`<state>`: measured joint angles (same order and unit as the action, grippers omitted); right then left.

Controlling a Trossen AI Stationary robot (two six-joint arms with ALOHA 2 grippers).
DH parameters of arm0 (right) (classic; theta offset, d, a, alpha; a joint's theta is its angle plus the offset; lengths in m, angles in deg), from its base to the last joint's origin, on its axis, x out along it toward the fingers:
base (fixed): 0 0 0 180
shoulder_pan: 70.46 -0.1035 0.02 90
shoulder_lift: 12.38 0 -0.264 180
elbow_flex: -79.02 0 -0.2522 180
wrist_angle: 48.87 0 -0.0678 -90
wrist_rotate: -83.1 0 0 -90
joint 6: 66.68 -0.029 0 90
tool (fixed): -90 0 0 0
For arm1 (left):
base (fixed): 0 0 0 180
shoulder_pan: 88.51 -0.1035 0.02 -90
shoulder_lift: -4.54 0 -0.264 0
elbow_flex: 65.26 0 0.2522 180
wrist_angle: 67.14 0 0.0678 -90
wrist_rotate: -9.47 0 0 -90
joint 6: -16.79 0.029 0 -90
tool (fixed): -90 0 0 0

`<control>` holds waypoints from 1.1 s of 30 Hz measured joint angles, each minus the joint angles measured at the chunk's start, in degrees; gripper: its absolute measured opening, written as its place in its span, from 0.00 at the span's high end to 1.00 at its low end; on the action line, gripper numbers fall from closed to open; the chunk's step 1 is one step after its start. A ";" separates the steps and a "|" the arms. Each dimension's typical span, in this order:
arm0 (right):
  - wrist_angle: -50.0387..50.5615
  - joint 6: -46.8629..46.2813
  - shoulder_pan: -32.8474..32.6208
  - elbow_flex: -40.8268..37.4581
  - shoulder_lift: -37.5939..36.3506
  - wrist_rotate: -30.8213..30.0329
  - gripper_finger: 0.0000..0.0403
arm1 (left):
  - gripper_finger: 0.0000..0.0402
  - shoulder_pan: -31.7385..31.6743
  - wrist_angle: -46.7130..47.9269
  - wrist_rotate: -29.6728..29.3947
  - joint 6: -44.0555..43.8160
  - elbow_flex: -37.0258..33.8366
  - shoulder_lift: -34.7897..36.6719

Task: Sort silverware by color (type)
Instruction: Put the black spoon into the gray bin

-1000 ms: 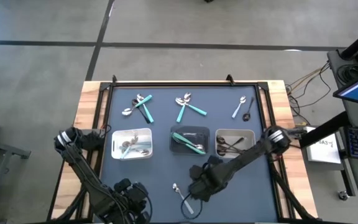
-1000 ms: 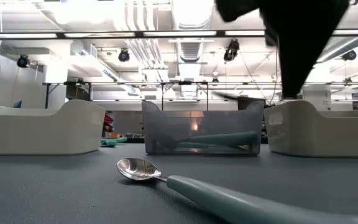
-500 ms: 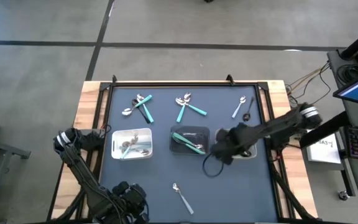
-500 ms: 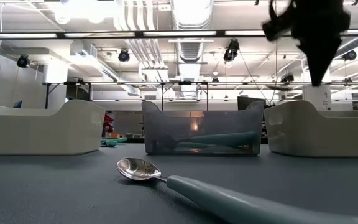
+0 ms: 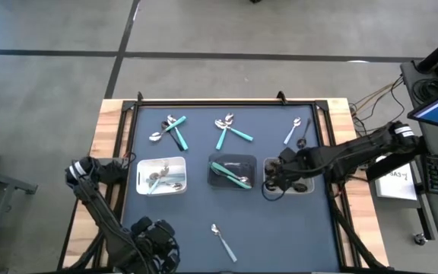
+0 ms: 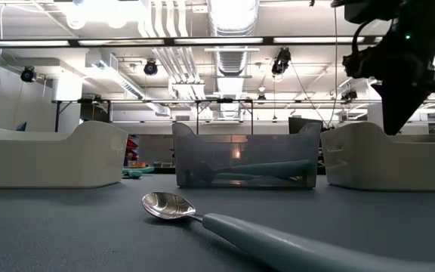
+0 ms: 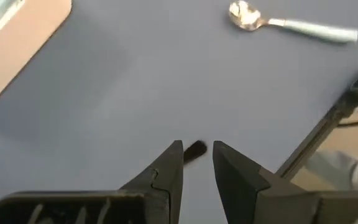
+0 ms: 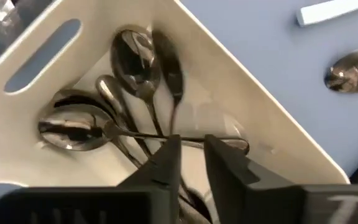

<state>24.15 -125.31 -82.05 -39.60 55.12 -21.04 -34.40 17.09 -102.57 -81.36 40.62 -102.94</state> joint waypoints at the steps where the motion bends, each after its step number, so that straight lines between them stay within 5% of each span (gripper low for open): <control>1: -0.10 0.78 0.00 0.04 -0.33 0.02 0.83 | 0.82 0.39 -0.09 1.24 -0.03 0.00 -0.04; 11: 0.02 1.72 0.00 3.55 -1.39 -0.91 0.62 | 0.82 4.91 -1.30 14.17 0.31 -3.05 -3.42; 22: -0.20 3.96 0.00 5.97 -1.02 -0.96 0.64 | 0.82 4.76 -14.74 13.38 21.10 -17.65 -3.52; 33: -0.39 3.10 0.00 5.92 -0.96 -0.95 0.64 | 0.82 4.70 -21.40 13.18 28.04 -24.69 -1.52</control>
<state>23.76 -122.21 -82.05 -33.68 54.16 -22.00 -29.69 -4.30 -89.39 -53.32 15.93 -104.46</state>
